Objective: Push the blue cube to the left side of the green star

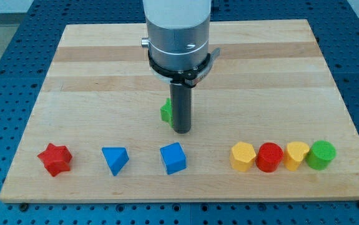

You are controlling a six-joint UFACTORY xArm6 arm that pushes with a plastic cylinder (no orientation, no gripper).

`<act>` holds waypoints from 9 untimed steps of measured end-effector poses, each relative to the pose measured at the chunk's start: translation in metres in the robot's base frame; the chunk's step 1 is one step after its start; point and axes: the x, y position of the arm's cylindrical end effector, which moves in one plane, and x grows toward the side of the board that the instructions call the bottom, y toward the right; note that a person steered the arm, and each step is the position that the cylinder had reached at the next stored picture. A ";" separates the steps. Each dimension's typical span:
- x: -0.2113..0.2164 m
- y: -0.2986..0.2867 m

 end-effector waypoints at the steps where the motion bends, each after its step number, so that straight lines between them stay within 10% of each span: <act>1: 0.012 0.005; 5: 0.103 0.002; 9: 0.072 0.006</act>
